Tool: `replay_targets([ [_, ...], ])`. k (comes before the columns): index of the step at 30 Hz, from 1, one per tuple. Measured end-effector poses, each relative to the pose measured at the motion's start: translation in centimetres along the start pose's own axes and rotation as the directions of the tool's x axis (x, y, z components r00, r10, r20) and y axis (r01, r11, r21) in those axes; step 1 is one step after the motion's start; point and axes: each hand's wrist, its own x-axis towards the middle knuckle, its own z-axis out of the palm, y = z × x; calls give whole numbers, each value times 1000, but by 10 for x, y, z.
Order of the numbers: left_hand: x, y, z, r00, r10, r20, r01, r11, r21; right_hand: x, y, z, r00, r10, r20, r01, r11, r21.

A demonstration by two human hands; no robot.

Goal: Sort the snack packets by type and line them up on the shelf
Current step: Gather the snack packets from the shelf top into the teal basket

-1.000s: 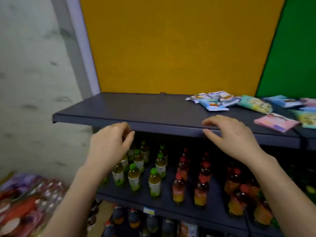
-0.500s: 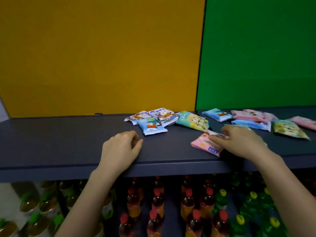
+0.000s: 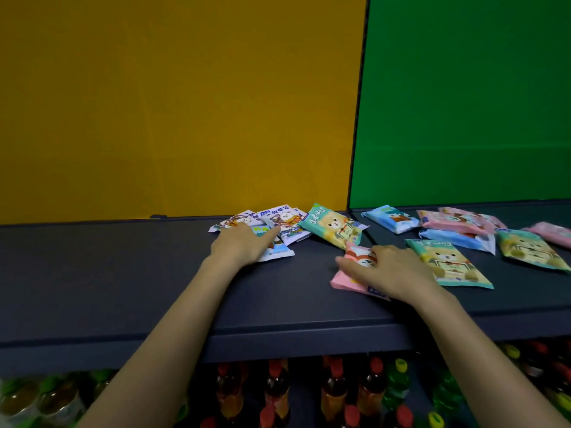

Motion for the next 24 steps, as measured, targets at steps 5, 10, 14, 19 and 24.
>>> replay_targets([
  [5,18,12,15,993,-99,-71,96,994,-48,-4,-12,2,998,42,-36,-43,999,-32],
  [10,35,2,6,976,-198,87,216,854,-474,3,6,-1,999,9,-42,-1,984,178],
  [14,34,-16,1,985,-119,126,168,822,-543,3,16,-2,993,31,-110,13,926,377],
  [19,6,-31,-10,999,-28,-43,-11,703,-711,4,15,-2,975,37,-218,93,826,556],
  [24,-54,-85,-49,969,-114,-220,-108,603,-790,-5,-48,1,949,-125,-289,301,630,716],
])
